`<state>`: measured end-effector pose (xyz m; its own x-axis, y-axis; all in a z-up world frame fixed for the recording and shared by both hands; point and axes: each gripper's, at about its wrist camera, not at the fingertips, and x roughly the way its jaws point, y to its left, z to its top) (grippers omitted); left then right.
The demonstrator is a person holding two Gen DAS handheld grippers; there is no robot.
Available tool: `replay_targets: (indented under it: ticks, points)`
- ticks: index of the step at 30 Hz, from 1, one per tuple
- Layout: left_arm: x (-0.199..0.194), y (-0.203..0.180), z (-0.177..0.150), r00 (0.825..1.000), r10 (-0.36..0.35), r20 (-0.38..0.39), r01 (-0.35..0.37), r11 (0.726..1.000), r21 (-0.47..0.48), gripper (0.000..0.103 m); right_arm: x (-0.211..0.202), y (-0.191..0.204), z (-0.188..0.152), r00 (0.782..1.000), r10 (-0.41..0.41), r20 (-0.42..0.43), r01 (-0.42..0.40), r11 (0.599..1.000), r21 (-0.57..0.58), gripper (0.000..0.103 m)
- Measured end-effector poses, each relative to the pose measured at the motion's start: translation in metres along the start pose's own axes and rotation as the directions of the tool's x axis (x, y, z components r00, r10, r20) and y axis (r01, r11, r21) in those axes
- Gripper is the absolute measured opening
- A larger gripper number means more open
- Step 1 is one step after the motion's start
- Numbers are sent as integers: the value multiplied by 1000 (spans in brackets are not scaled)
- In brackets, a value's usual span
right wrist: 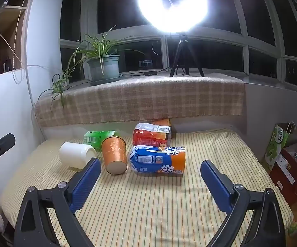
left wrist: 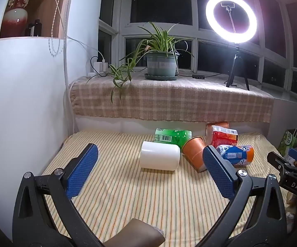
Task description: Flip cup upright
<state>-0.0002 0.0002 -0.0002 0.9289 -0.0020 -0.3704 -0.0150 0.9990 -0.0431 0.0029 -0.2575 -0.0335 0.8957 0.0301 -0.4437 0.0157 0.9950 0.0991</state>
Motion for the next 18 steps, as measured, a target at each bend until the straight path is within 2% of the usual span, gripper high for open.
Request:
replay_targets:
  ticks: [7, 13, 18]
  points:
    - [0, -1, 0, 1000, 7, -1, -7, 1000, 12, 103, 1, 2, 0, 1000, 2, -2, -2, 1000, -8, 100]
    - [0, -1, 0, 1000, 4, -4, -4, 1000, 14, 103, -3, -11, 1, 1000, -1, 0, 1, 1000, 4, 100]
    - [1, -1, 0, 1000, 4, -5, -4, 1000, 14, 103, 0, -1, 1, 1000, -10, -1, 9, 1000, -6, 101]
